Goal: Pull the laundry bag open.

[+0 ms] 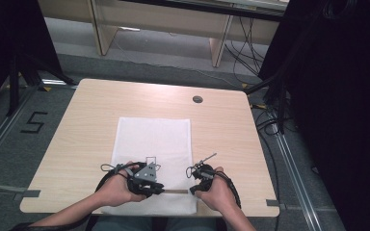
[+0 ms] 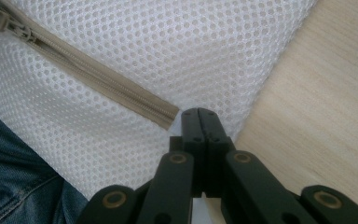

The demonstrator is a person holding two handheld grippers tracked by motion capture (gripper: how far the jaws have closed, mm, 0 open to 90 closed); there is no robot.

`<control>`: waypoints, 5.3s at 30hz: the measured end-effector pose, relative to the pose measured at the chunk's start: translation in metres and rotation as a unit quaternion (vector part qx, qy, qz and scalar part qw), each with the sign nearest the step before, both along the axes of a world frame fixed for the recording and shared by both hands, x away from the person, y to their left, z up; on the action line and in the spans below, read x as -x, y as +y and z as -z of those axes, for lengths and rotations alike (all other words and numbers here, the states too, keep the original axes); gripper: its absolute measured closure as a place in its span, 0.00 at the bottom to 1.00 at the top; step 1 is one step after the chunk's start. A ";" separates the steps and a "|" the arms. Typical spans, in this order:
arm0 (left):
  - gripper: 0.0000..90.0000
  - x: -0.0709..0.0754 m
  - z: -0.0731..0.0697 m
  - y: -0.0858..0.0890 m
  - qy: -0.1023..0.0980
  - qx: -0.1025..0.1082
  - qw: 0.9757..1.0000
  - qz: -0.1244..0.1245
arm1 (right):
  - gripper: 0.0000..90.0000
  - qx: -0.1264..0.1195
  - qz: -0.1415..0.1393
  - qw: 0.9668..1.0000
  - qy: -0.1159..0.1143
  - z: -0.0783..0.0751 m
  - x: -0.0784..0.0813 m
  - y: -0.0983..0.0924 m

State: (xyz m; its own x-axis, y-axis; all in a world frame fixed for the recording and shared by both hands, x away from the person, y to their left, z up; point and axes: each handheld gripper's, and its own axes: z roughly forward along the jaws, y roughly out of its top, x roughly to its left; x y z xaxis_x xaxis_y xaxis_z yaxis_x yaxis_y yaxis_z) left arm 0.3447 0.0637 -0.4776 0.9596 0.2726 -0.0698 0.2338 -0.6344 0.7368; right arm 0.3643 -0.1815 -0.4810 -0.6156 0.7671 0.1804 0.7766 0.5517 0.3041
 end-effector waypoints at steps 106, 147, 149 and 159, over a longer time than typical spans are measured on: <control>0.91 0.005 -0.003 0.029 0.009 0.003 1.000 -0.011 | 1.00 -0.002 -0.001 1.000 0.002 0.000 0.000 0.000; 0.91 0.007 -0.003 0.046 0.014 0.012 1.000 -0.023 | 1.00 -0.001 0.004 1.000 0.006 -0.001 0.000 0.000; 0.91 0.007 -0.004 0.046 0.012 0.008 1.000 -0.024 | 1.00 0.000 0.007 1.000 0.006 -0.001 0.000 0.000; 0.91 0.006 -0.004 0.047 0.010 0.007 1.000 -0.024 | 1.00 0.000 0.001 1.000 0.002 -0.001 0.000 0.001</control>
State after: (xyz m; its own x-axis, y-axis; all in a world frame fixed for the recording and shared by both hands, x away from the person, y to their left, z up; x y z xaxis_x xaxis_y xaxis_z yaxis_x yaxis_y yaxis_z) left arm 0.3384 0.1110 -0.4735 0.9439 0.3172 -0.0922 0.2779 -0.6116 0.7408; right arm 0.3642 -0.1810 -0.4804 -0.6141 0.7679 0.1821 0.7783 0.5510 0.3010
